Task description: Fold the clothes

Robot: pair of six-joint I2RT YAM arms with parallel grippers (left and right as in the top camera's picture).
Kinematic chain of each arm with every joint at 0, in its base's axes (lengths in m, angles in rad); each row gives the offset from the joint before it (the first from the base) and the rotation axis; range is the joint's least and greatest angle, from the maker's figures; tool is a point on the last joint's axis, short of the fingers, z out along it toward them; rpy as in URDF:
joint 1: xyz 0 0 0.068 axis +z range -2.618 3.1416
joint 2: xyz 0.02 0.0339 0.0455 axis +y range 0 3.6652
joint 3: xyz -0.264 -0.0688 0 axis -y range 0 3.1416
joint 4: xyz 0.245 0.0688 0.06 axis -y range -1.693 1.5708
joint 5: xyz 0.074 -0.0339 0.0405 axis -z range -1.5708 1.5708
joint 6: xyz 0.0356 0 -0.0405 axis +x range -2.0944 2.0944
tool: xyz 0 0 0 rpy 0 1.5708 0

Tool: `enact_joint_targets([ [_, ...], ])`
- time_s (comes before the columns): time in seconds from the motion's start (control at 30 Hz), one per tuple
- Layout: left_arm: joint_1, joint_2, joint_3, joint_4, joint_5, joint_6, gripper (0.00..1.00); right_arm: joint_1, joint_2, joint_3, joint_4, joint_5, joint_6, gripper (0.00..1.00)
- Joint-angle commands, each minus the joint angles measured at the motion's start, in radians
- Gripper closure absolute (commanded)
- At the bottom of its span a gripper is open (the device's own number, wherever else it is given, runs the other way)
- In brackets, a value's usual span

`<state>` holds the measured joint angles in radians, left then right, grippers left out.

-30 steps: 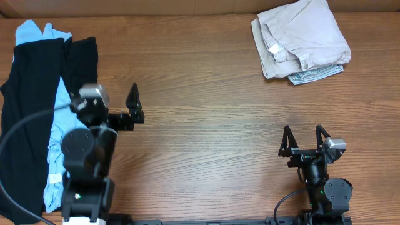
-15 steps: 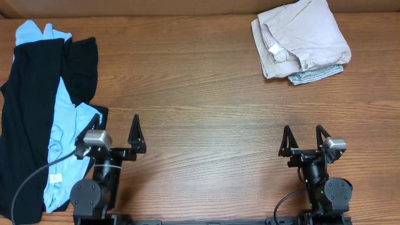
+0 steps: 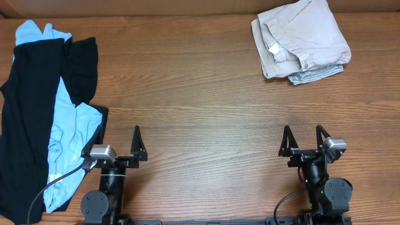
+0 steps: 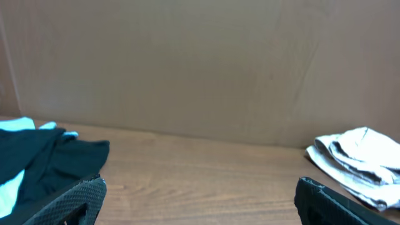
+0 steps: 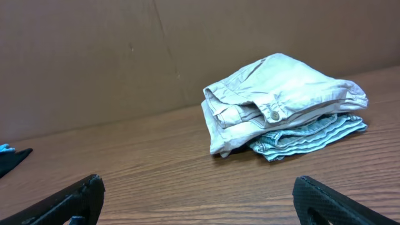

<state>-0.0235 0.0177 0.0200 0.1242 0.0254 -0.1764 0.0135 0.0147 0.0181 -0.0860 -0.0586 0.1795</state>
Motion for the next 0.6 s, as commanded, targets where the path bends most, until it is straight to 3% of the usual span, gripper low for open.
enact_joint_targets([
  [0.0,0.011,-0.014,-0.016,-0.033,-0.003,0.018,0.00,-0.003,-0.012,-0.010,0.007,0.012,0.000,0.00],
  [0.17,0.011,-0.011,-0.015,-0.203,-0.006,0.029,0.00,-0.003,-0.012,-0.010,0.007,0.012,0.000,0.00],
  [0.57,-0.009,-0.011,-0.015,-0.201,-0.006,0.031,0.00,-0.003,-0.012,-0.010,0.007,0.012,0.000,0.00],
])
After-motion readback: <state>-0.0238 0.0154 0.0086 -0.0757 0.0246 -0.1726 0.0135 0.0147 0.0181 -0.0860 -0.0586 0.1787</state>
